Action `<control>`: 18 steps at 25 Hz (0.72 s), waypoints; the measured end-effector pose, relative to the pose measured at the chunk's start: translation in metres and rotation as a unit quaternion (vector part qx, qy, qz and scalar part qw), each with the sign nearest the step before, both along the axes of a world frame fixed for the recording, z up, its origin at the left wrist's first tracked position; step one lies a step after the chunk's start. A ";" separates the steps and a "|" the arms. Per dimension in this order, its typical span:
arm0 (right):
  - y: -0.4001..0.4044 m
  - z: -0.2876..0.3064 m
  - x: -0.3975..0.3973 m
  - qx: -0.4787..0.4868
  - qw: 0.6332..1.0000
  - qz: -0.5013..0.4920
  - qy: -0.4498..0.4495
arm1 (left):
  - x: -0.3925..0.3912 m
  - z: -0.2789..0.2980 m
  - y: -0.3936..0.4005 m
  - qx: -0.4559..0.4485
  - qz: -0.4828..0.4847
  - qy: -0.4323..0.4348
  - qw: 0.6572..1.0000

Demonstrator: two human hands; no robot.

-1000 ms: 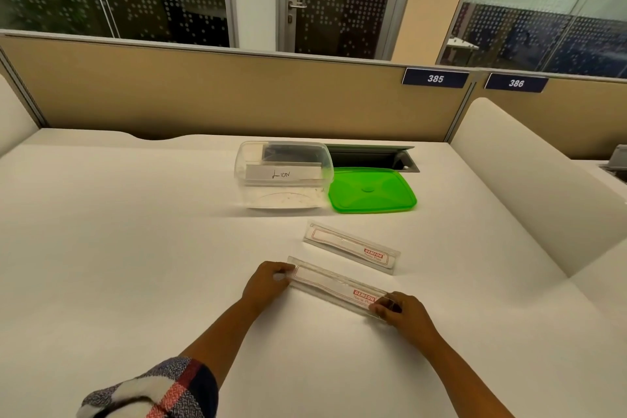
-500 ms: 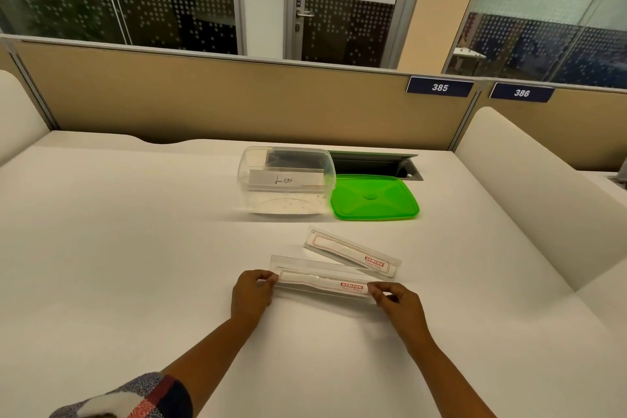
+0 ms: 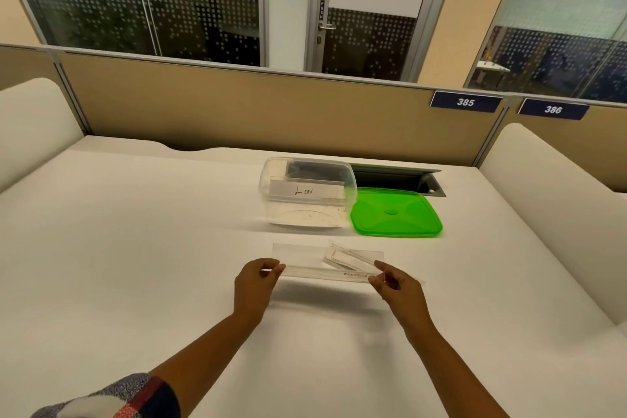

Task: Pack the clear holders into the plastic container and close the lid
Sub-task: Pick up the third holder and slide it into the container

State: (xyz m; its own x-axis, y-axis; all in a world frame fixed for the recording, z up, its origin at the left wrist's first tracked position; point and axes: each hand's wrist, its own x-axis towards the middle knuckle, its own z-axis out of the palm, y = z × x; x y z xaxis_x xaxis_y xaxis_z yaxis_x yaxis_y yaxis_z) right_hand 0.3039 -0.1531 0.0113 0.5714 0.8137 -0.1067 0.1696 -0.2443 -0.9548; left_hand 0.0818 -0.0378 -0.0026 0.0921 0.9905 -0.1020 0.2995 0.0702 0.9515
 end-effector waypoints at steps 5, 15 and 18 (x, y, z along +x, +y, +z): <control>0.030 0.013 -0.004 0.030 0.999 -0.027 -0.016 | -0.001 0.023 0.017 0.046 0.036 -0.015 0.998; 0.117 0.065 0.021 0.100 0.989 -0.041 -0.098 | 0.009 0.076 0.087 0.092 0.064 -0.073 0.991; 0.151 0.079 0.035 0.128 0.988 -0.061 -0.061 | 0.021 0.088 0.122 0.063 0.070 -0.125 0.988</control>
State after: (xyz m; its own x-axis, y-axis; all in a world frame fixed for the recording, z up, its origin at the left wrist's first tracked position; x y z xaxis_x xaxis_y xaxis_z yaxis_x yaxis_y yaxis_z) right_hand 0.3387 -0.0023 0.0905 0.6632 0.7288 0.1704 0.2722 -0.0229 -0.9620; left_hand 0.1028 0.0843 0.0856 -0.0405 0.9987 0.0309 0.0496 -0.0289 0.9984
